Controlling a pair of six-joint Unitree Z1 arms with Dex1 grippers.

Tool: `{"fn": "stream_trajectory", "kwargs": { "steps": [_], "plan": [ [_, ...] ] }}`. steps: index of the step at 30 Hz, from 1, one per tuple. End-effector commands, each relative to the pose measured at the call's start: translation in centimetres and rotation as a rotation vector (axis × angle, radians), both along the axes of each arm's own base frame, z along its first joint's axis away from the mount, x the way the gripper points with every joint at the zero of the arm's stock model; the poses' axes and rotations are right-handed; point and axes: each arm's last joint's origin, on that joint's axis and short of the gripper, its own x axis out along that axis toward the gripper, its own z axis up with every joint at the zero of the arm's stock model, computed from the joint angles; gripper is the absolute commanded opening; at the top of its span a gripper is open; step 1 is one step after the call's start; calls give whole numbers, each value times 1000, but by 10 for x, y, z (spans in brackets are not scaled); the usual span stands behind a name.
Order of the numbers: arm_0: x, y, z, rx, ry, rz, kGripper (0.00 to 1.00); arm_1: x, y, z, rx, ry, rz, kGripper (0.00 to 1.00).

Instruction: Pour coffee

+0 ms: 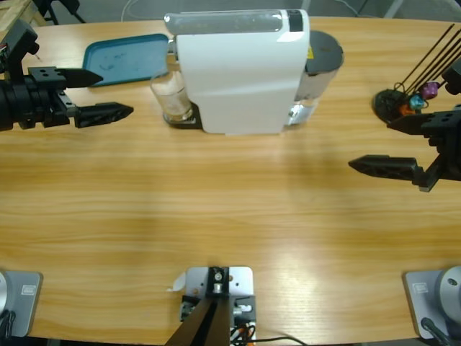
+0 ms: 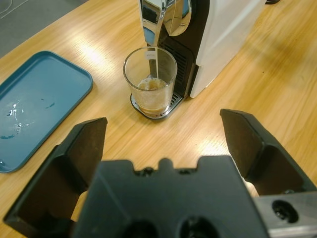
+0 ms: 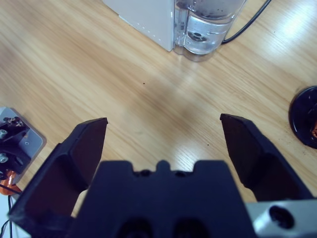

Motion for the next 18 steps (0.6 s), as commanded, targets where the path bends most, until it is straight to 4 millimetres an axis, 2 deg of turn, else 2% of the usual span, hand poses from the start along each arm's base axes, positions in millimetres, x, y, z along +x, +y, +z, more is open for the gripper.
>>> {"fn": "stream_trajectory", "kwargs": {
  "steps": [1,13,18],
  "plan": [
    [-1,0,-15,32,47,9,1000,0,1,-11,-31,28,-3,1000],
    [4,-4,-16,34,54,9,1000,3,3,-14,-41,38,-7,1000],
    [14,-11,-25,53,72,2,1000,4,3,-15,-47,44,-19,1000]
  ]
}}
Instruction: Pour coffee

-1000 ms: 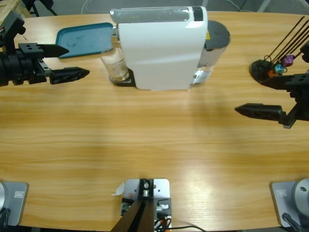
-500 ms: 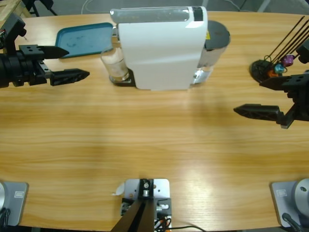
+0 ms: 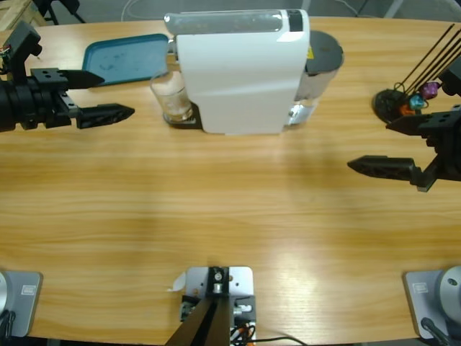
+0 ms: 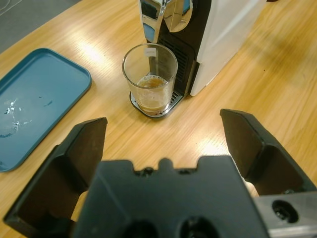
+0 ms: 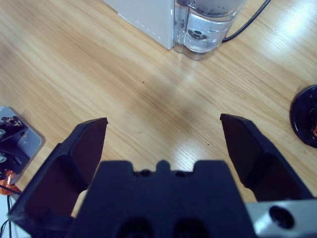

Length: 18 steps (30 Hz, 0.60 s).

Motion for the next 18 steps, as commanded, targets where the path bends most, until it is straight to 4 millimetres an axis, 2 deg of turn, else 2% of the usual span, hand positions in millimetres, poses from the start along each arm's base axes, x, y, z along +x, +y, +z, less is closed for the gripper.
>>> {"fn": "stream_trajectory", "kwargs": {
  "steps": [1,13,18],
  "plan": [
    [14,-11,-24,46,55,-3,1000,3,2,-14,-40,39,-18,1000],
    [45,-33,-38,46,-76,-60,1000,9,8,-19,-63,71,-17,1000],
    [54,-42,-42,20,-78,-159,1000,11,9,-19,-68,76,-18,1000]
  ]
}}
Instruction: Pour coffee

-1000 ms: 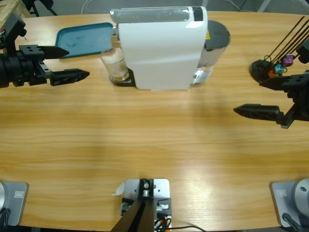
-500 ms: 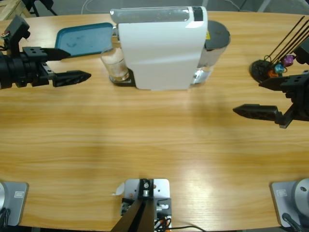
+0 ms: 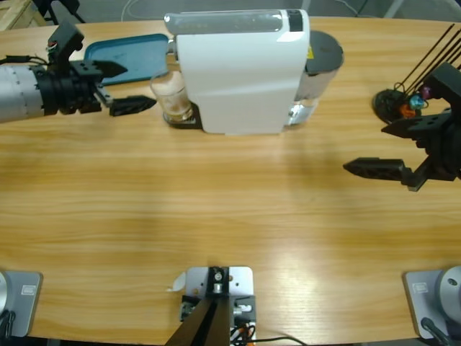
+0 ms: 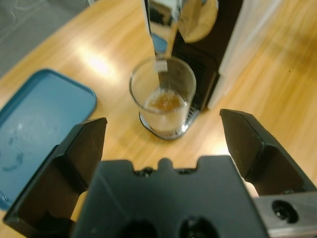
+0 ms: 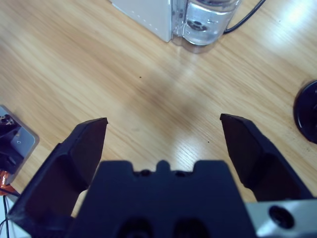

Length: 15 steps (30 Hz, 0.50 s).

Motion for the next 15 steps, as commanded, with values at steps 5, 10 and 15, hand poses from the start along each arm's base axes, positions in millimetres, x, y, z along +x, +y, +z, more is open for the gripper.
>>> {"fn": "stream_trajectory", "kwargs": {
  "steps": [5,10,15],
  "plan": [
    [20,-13,-26,1,31,-148,1000,6,6,-13,-47,50,-11,1000],
    [29,-14,-28,-5,9,-141,1000,8,7,-14,-53,57,-11,1000],
    [36,-20,-38,-10,36,-167,1000,9,8,-15,-58,64,-10,1000]
  ]
}}
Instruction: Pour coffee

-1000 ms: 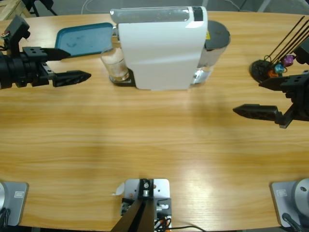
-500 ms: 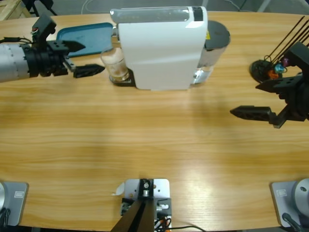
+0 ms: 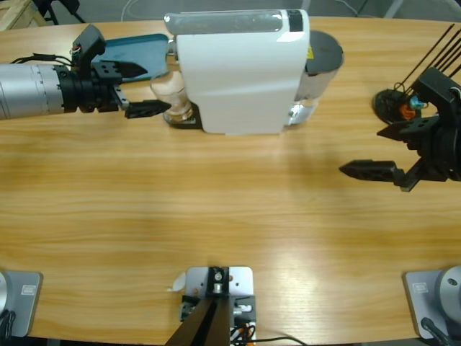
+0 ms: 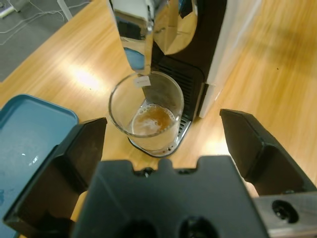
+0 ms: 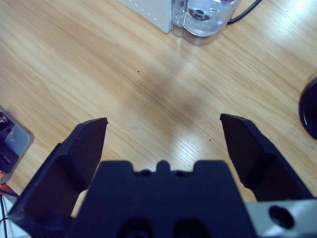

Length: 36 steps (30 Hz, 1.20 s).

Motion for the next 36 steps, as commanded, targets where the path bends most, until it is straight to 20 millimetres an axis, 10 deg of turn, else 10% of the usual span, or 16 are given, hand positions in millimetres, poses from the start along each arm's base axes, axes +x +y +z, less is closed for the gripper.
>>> {"fn": "stream_trajectory", "kwargs": {
  "steps": [1,21,36],
  "plan": [
    [16,-8,-24,10,52,-37,1000,4,4,-9,-38,37,-10,1000],
    [35,-20,-46,2,56,-38,1000,6,5,-11,-46,44,-10,1000],
    [36,-21,-52,-4,68,-53,600,7,6,-12,-51,51,-10,1000]
  ]
}}
